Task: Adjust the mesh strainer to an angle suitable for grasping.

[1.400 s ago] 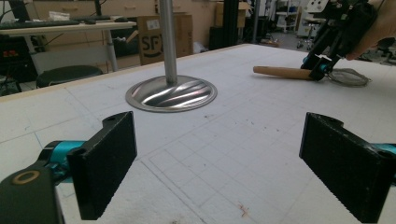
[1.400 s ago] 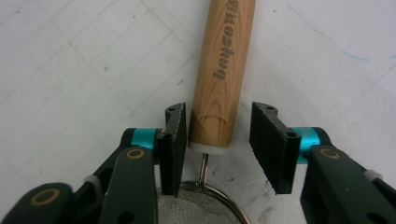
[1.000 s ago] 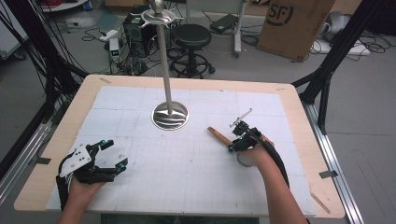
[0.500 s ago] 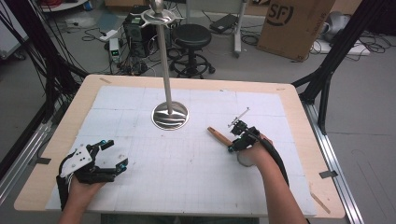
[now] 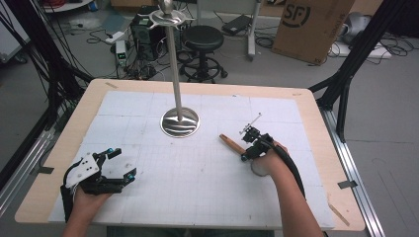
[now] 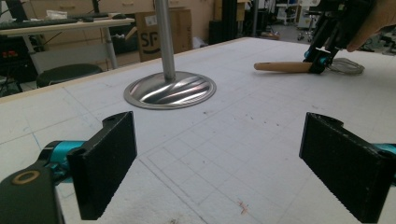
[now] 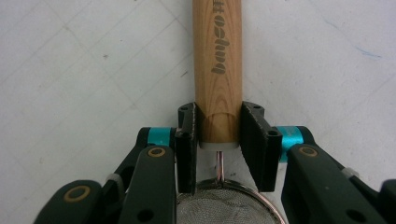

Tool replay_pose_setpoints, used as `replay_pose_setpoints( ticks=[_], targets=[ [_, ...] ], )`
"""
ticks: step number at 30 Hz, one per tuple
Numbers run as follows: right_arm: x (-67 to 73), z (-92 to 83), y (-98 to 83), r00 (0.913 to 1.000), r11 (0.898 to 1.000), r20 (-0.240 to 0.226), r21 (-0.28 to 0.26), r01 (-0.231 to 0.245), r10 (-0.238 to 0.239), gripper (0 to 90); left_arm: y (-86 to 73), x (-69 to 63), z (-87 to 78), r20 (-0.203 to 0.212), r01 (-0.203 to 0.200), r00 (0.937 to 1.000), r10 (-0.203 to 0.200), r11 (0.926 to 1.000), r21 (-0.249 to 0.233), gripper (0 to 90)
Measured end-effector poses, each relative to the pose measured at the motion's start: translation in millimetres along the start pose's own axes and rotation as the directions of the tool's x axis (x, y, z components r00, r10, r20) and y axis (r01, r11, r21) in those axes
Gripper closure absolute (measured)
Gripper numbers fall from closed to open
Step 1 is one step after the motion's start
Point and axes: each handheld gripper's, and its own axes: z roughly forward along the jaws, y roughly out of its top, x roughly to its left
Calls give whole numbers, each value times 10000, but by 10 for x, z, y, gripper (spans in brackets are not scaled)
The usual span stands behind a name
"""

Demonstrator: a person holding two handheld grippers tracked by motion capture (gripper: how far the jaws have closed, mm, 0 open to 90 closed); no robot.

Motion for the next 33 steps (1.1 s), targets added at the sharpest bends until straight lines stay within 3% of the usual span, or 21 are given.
replay_pose_setpoints(
  ticks=[6, 10, 14, 18, 25, 26, 27, 30, 31, 33],
  targets=[
    [-22, -7, -59, 9998, 9990, -127, -421, -179, 174, 686, -1, 0, 0, -26, 18, 10000, -18, 10000, -18, 116],
    [-70, -18, -122, 9968, 9937, -448, -877, -702, 665, 686, -1, 2, 0, -4, 43, 10000, -43, 10000, -17, 115],
    [-69, -79, -125, 9972, 9895, -426, -1282, -664, 614, 687, -1, 3, 0, -10, 61, 10000, -61, 10000, -26, 115],
    [-53, -175, -127, 9969, 9788, -598, -1953, -618, 510, 686, -1, 2, -1, -18, 62, 10000, -62, 10000, -29, 115],
    [-36, -324, -178, 9953, 9612, -808, -2658, -734, 537, 686, -2, 0, -5, -11, 57, 10000, -57, 10000, -80, 115],
    [-38, -371, -190, 9948, 9535, -886, -2924, -734, 494, 686, -1, 2, -5, -29, 35, 10000, -35, 10000, -84, 115],
    [-38, -371, -190, 9948, 9535, -886, -2924, -734, 494, 686, -1, 2, -6, -28, 33, 10000, -33, 10000, -80, 115],
    [-35, -431, -207, 9938, 9395, -1047, -3351, -710, 378, 686, 0, 2, -7, -25, 24, 10000, -24, 10000, -78, 115],
    [-23, -472, -216, 9936, 9311, -1078, -3581, -698, 330, 686, -1, -2, -6, -4, 41, 10000, -41, 10000, -87, 115],
    [-18, -490, -221, 9932, 9268, -1130, -3696, -669, 266, 686, 0, -3, -8, -10, 2, 10000, -2, 10000, -80, 115]
  ],
)
